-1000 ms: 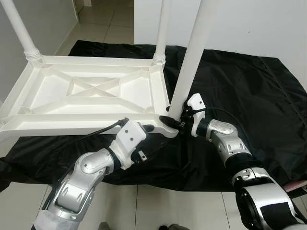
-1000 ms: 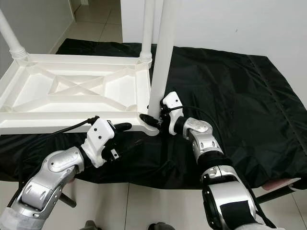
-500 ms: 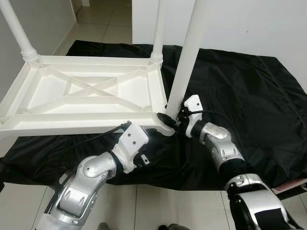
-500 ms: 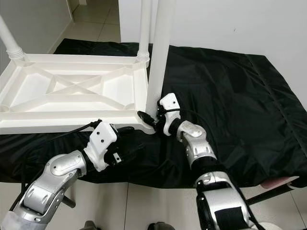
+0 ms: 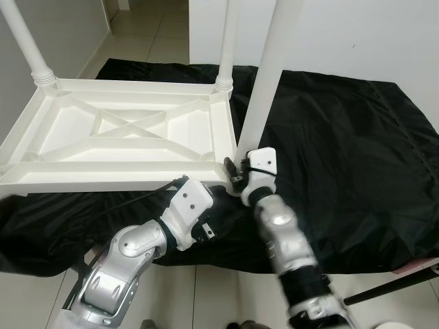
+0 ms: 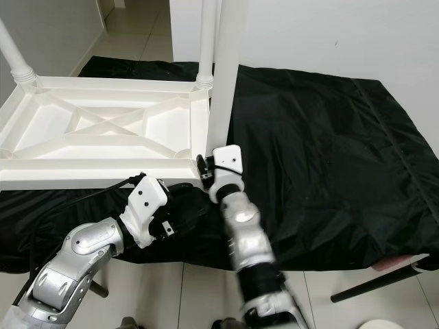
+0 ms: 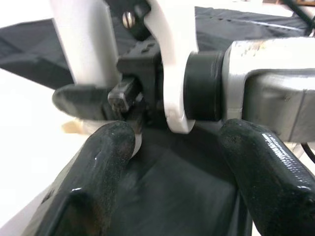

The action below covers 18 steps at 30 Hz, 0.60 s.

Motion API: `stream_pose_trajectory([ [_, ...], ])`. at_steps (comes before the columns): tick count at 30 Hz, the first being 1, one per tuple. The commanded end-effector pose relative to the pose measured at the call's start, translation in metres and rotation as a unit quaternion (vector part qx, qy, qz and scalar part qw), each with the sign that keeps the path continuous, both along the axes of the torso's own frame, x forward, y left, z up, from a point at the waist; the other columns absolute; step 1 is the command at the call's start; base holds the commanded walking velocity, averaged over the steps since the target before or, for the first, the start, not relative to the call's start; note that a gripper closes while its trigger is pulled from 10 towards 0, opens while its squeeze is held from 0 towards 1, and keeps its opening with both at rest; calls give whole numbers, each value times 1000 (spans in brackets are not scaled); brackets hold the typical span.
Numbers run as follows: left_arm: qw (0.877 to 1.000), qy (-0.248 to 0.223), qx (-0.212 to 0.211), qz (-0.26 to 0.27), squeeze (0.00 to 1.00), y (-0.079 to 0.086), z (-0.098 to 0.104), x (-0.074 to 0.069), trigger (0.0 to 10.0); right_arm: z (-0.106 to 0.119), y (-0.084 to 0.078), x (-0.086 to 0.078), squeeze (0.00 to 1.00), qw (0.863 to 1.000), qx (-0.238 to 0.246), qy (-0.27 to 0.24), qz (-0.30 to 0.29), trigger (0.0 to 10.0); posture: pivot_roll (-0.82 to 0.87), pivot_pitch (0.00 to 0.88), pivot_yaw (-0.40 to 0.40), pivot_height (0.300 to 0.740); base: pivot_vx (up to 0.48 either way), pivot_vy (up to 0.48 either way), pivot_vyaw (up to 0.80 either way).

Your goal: Building children table

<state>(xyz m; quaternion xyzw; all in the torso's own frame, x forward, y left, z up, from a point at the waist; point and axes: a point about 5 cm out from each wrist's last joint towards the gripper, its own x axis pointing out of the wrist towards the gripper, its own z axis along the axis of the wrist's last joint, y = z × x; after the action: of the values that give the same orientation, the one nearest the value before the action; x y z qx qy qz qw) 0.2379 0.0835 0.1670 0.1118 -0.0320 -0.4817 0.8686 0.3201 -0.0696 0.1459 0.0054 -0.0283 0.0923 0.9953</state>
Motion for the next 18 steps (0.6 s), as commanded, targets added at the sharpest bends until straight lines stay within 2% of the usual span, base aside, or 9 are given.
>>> stream_pose_trajectory([
  [1, 1000, 2, -1, 9, 0, 1, 0, -2, 10000, -16, 3, -6, 0, 999, 3, 45, -9, 10000, 25, 103, -39, 740, 0, 0, 0],
  [5, 1000, 5, 0, 7, 0, 0, -1, -3, 10000, -12, 1, -7, 0, 999, 3, 35, -4, 10000, 22, 100, -40, 740, 0, 0, 0],
  [6, 1000, 5, 1, 7, 0, 0, -2, -3, 10000, -10, -1, -8, 1000, 999, 4, 33, -5, 10000, 20, 99, -40, 740, 0, 0, 0],
  [14, 1000, 6, -2, 6, 0, -1, -1, -2, 10000, -2, -13, -11, 1000, 1000, 7, 10, -9, 10000, 8, 97, -27, 740, 0, 0, 0],
  [16, 1000, 7, -1, 1, 0, -1, -2, -2, 10000, -2, -24, -10, 1000, 1000, 2, 1, 0, 10000, 3, 96, -24, 740, 0, 0, 0],
  [17, 1000, 7, -1, 1, 0, -1, -2, -2, 10000, -2, -24, -10, 1000, 1000, 2, 1, 0, 10000, 3, 96, -24, 740, 0, 0, 0],
  [18, 1000, 8, 0, 0, 0, -1, -2, -2, 10000, -3, -28, -10, 1000, 1000, 5, -2, 22, 10000, -3, 94, -18, 740, 0, 0, 0],
])
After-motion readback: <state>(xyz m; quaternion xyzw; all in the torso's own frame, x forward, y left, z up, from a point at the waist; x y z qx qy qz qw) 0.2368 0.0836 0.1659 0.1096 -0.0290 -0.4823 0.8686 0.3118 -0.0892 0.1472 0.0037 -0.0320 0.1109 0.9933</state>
